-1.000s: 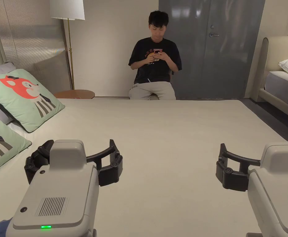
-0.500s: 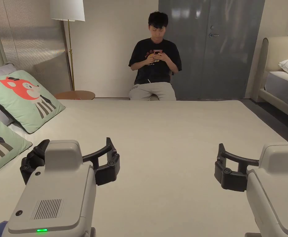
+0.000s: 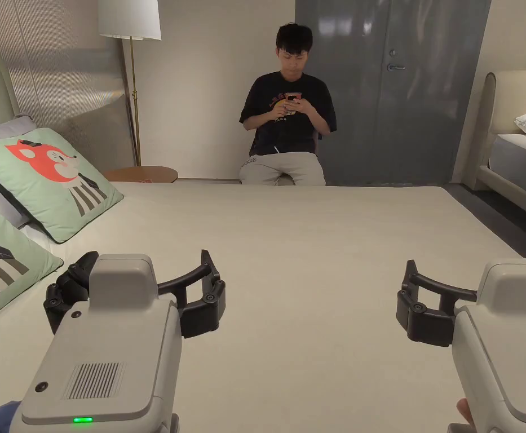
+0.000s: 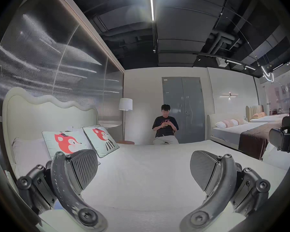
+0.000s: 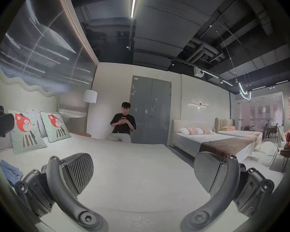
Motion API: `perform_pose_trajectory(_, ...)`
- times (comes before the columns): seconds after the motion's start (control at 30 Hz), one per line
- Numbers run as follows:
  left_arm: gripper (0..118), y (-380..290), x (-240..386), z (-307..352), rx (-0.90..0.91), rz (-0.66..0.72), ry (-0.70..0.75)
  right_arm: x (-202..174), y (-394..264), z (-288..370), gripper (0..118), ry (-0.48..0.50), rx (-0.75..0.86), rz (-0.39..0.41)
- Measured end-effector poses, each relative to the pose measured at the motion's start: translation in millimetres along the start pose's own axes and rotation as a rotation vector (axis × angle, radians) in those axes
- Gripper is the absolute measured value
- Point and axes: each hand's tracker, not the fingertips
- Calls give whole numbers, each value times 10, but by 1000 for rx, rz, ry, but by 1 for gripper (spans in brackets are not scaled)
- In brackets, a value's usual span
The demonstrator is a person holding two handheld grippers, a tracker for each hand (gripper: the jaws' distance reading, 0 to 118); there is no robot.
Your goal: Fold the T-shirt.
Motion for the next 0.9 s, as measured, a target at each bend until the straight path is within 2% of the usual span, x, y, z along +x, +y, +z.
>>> perform_pose_trajectory(0.13, 110, -1, 3, 1, 2, -3, -1, 37, 21, 33, 118, 78, 18, -40)
perform_pose_trajectory(0.27, 110, 7, 6, 0, 1, -1, -4, 11, 57, 31, 118, 58, -1, -40)
perform_pose_trajectory(0.4, 110, 34, 9, 20, 5, -6, -4, 68, 104, 26, 118, 94, -69, -107)
perform_pose_trajectory(0.47, 110, 39, 7, 21, 5, -4, -3, 32, 131, 29, 118, 8, -84, -77)
perform_pose_trajectory(0.53, 110, 33, 1, 14, 3, 0, -3, 21, 102, -5, 118, -24, -90, -27)
perform_pose_trajectory(0.7, 110, 20, 6, 7, -1, -5, 0, 57, 153, 18, 118, 10, -105, -56)
perform_pose_trajectory(0.77, 110, 15, 9, 4, -4, -3, -1, 27, 154, 20, 118, -30, -93, -51)
perform_pose_trajectory(0.9, 110, 14, 13, 10, -4, -1, -4, 33, 139, 20, 118, -19, -83, -47)
